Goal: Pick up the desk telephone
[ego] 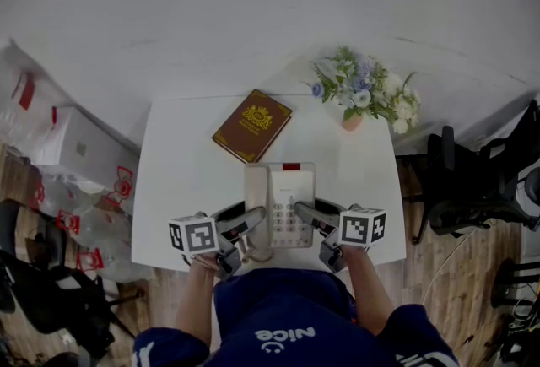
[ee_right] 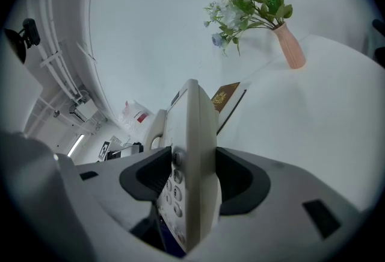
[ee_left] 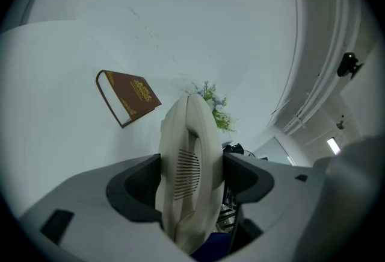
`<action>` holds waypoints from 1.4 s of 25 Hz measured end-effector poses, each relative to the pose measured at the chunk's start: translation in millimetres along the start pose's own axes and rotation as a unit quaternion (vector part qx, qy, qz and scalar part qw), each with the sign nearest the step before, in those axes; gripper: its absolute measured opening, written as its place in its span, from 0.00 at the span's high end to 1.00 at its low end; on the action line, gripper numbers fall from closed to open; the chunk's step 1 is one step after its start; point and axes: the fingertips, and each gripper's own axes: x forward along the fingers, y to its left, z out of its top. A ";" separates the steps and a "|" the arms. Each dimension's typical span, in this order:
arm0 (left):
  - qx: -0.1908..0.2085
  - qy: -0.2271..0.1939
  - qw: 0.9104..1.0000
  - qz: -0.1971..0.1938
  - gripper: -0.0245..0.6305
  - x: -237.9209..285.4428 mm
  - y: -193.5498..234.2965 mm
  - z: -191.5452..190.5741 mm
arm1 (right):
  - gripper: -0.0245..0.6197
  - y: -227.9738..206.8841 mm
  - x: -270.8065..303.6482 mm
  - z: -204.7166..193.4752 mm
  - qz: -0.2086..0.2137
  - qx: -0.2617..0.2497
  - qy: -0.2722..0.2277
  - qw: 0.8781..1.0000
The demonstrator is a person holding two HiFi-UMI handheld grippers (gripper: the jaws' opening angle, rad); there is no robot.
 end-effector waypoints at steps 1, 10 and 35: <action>0.004 -0.001 1.000 0.006 0.45 -2.4 0.5 1.2 | 0.58 2.2 -1.0 1.8 -0.002 -0.005 -0.003 1.000; 0.041 -0.033 0.999 -0.001 0.45 -15.4 -20.7 20.0 | 0.58 23.8 -3.8 13.6 0.012 -0.020 -0.029 0.999; 0.121 -0.104 0.986 -0.042 0.46 -39.8 -84.6 58.0 | 0.58 86.8 -34.4 60.7 0.039 -0.119 -0.103 0.987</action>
